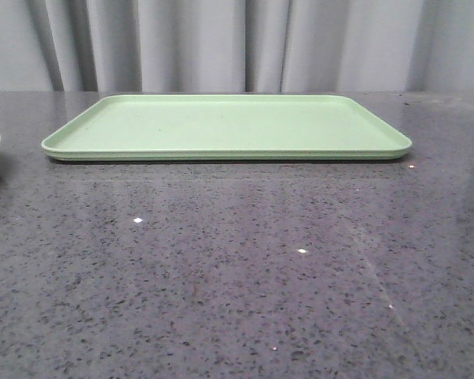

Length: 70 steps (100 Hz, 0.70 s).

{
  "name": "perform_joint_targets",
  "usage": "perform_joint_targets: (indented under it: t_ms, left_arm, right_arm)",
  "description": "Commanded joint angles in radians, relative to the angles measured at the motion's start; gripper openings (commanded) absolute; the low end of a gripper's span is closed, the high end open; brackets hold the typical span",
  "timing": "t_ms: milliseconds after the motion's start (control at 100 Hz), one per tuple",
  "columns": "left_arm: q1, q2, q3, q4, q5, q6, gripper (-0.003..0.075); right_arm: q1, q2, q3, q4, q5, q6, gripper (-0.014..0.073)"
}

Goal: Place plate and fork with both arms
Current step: 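Grasp the cream plate rim with the left gripper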

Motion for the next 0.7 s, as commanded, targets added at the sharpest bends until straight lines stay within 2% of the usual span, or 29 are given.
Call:
perform_joint_targets:
  t_ms: [0, 310, 390, 470, 610, 640, 650, 690]
  left_arm:
    - [0.004, 0.004, -0.034, -0.019, -0.054, -0.007, 0.0627]
    - [0.004, 0.031, -0.034, -0.03, -0.047, -0.007, 0.0627]
    - [0.004, 0.031, -0.034, -0.03, -0.04, -0.007, 0.0601]
    - [0.004, 0.031, -0.034, -0.03, -0.036, -0.007, 0.0512]
    - [0.004, 0.031, -0.034, -0.03, -0.03, -0.007, 0.0228]
    - [0.004, 0.031, -0.034, -0.03, -0.03, -0.007, 0.0187]
    - [0.004, 0.031, -0.034, -0.03, -0.03, -0.007, 0.0147]
    - [0.004, 0.031, -0.034, -0.03, -0.027, -0.007, 0.0097]
  right_arm:
    - [-0.006, 0.01, -0.036, -0.006, -0.079, -0.001, 0.0543]
    - [-0.006, 0.01, -0.036, -0.006, -0.078, -0.001, 0.0543]
    - [-0.006, 0.01, -0.036, -0.006, -0.078, -0.001, 0.0543]
    - [-0.006, 0.01, -0.036, -0.006, -0.078, -0.001, 0.0543]
    - [-0.006, 0.01, -0.036, -0.006, -0.078, -0.001, 0.0543]
    - [-0.006, 0.01, -0.036, -0.006, -0.078, -0.001, 0.0543]
    - [-0.006, 0.01, -0.036, -0.006, -0.078, -0.001, 0.0543]
    - [-0.006, 0.01, -0.036, -0.006, -0.078, -0.001, 0.0543]
